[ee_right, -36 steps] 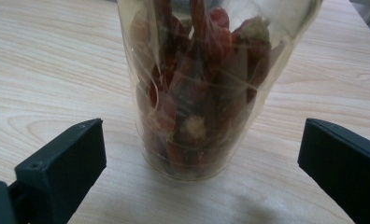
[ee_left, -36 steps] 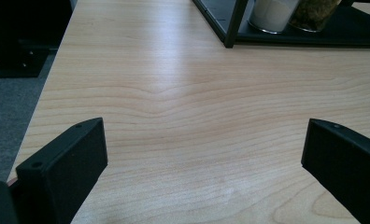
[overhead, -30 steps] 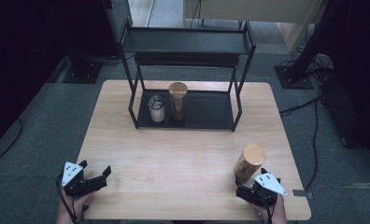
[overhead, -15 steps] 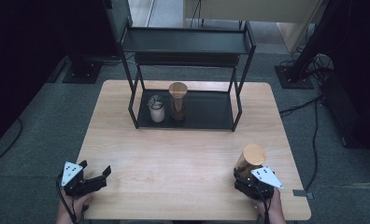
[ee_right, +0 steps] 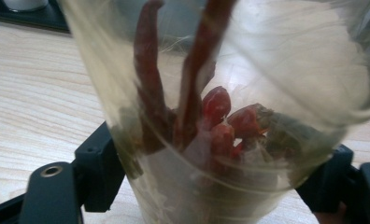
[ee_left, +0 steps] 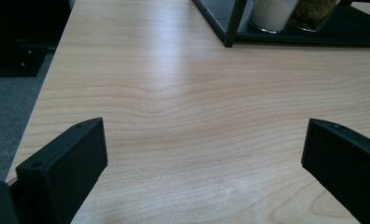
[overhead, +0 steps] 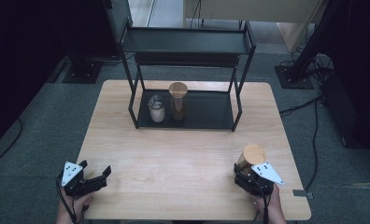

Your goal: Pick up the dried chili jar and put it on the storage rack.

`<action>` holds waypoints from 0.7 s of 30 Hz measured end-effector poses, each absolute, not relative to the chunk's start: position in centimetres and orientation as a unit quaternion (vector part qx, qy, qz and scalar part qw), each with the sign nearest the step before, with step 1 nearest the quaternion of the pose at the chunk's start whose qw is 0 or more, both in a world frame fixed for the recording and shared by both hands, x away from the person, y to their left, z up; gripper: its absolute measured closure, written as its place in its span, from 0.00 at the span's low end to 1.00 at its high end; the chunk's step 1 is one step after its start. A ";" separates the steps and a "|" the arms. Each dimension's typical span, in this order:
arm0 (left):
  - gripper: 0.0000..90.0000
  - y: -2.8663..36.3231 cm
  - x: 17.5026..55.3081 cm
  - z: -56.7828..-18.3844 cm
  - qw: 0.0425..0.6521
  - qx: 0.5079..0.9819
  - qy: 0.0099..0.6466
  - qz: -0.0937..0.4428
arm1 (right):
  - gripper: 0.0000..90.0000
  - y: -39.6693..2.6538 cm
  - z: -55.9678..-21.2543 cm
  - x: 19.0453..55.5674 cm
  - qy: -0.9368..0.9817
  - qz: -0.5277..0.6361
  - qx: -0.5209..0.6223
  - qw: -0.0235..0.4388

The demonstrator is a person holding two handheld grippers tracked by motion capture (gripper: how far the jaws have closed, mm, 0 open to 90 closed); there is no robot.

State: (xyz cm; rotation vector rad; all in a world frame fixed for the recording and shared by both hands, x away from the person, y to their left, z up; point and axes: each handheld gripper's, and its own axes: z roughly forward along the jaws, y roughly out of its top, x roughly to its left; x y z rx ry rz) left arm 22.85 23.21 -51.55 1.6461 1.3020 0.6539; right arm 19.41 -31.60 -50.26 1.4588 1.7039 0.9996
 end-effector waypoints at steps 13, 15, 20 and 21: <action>0.01 23.2 22.9 -51.6 0.454 0.667 0.528 0.265 | 0.27 -31.1 -49.9 20.2 0.664 0.380 0.556 0.325; 0.01 23.2 22.8 -51.5 0.454 0.666 0.528 0.266 | 0.27 -30.8 -49.8 20.5 0.666 0.378 0.555 0.324; 0.01 23.2 22.8 -51.5 0.455 0.666 0.528 0.266 | 0.27 -30.1 -49.7 21.2 0.669 0.377 0.554 0.320; 0.01 23.2 22.8 -51.5 0.455 0.666 0.528 0.266 | 0.27 -29.9 -49.7 21.4 0.669 0.378 0.555 0.318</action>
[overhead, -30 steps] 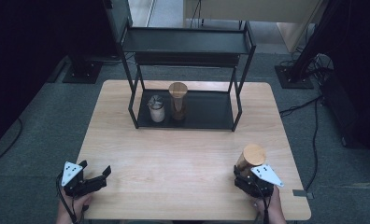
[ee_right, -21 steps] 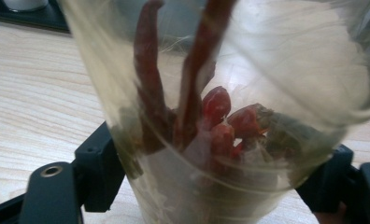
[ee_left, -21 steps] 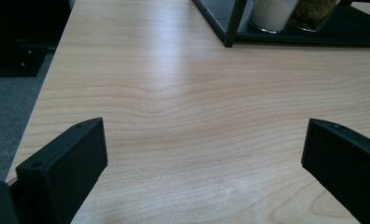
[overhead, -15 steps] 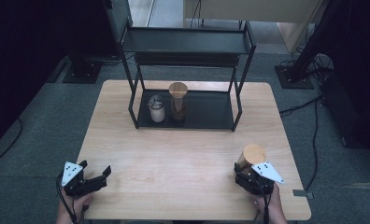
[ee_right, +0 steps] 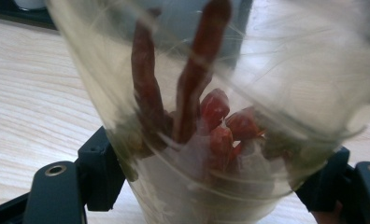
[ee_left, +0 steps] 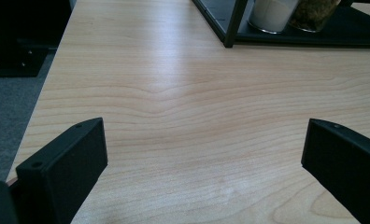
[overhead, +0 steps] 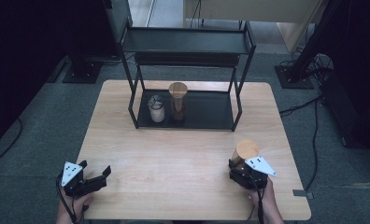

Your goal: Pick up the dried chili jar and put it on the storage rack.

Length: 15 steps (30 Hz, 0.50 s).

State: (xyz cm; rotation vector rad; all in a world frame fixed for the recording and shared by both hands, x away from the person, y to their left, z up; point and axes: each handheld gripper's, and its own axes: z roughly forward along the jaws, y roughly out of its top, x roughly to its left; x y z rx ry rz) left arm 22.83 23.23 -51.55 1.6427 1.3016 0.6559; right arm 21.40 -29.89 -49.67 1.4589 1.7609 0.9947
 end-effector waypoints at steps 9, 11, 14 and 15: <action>0.01 23.2 22.8 -51.6 0.457 0.665 0.528 0.265 | 0.27 -28.1 -49.5 22.7 0.677 0.382 0.547 0.311; 0.01 23.3 22.8 -51.6 0.457 0.665 0.528 0.265 | 0.27 -27.8 -49.4 23.1 0.677 0.384 0.546 0.310; 0.01 23.3 22.8 -51.6 0.457 0.665 0.528 0.265 | 0.27 -27.3 -49.3 23.6 0.676 0.388 0.546 0.307; 0.01 23.3 22.8 -51.6 0.457 0.665 0.528 0.265 | 0.27 -27.1 -49.3 23.8 0.676 0.389 0.546 0.306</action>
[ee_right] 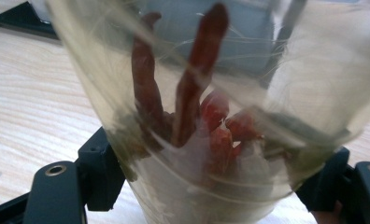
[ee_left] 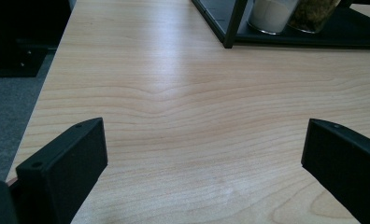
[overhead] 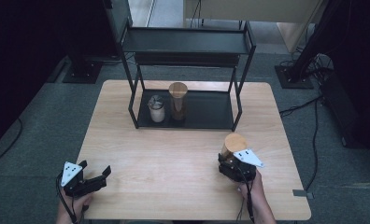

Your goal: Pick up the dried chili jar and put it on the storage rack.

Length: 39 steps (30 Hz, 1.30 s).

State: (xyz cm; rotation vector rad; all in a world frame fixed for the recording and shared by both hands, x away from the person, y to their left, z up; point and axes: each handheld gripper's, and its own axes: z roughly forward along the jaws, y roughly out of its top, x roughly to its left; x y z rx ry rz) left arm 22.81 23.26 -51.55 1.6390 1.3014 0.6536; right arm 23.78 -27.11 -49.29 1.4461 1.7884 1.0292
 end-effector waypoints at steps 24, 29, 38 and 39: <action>0.01 23.4 22.8 -51.6 0.460 0.663 0.529 0.263 | 0.28 -23.3 -48.5 28.0 0.687 0.395 0.530 0.303; 0.01 23.4 22.8 -51.6 0.460 0.662 0.529 0.263 | 0.28 -23.0 -48.3 28.7 0.687 0.395 0.530 0.303; 0.01 23.4 22.8 -51.6 0.461 0.662 0.530 0.261 | 0.28 -22.4 -48.1 30.1 0.689 0.392 0.530 0.302; 0.01 23.4 22.8 -51.6 0.461 0.662 0.530 0.261 | 0.28 -22.3 -48.1 30.2 0.688 0.392 0.530 0.302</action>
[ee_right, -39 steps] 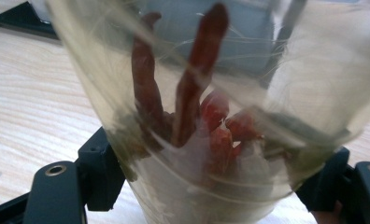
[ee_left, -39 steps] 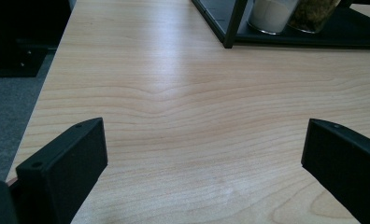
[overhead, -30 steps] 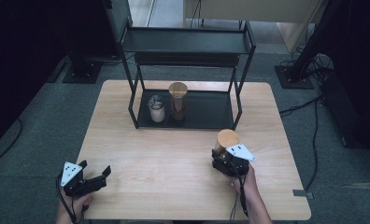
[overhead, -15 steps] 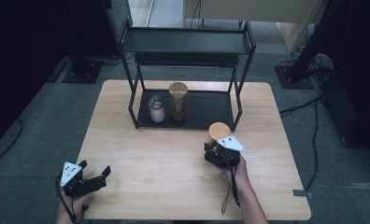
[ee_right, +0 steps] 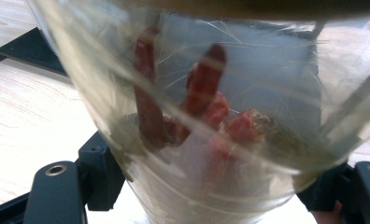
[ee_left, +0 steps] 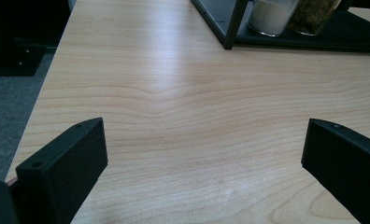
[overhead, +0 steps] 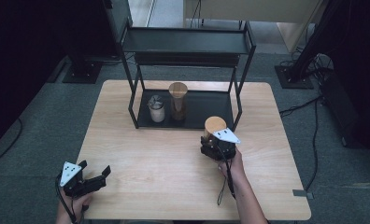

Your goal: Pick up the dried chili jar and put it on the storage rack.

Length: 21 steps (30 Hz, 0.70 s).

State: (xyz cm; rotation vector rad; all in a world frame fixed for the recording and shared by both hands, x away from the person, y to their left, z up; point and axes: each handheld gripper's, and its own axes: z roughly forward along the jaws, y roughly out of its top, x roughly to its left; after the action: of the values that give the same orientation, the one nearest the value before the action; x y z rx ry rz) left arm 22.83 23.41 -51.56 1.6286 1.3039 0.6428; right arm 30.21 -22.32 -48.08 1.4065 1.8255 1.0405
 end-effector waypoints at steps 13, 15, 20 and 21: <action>0.01 23.5 22.8 -51.6 0.463 0.661 0.531 0.259 | 0.28 -21.0 -47.3 32.5 0.691 0.392 0.528 0.300; 0.01 23.5 22.8 -51.6 0.463 0.662 0.530 0.259 | 0.28 -20.8 -47.1 32.8 0.691 0.392 0.528 0.300; 0.01 23.5 22.8 -51.6 0.463 0.661 0.530 0.259 | 0.28 -20.5 -46.5 33.7 0.691 0.394 0.525 0.302; 0.01 23.5 22.8 -51.6 0.463 0.661 0.530 0.259 | 0.28 -20.5 -46.4 33.9 0.691 0.394 0.525 0.303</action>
State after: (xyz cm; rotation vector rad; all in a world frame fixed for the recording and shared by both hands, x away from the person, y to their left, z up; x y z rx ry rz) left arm 22.83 23.48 -51.57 1.6255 1.3027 0.6355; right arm 33.89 -20.46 -46.43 1.3930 1.8308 1.0452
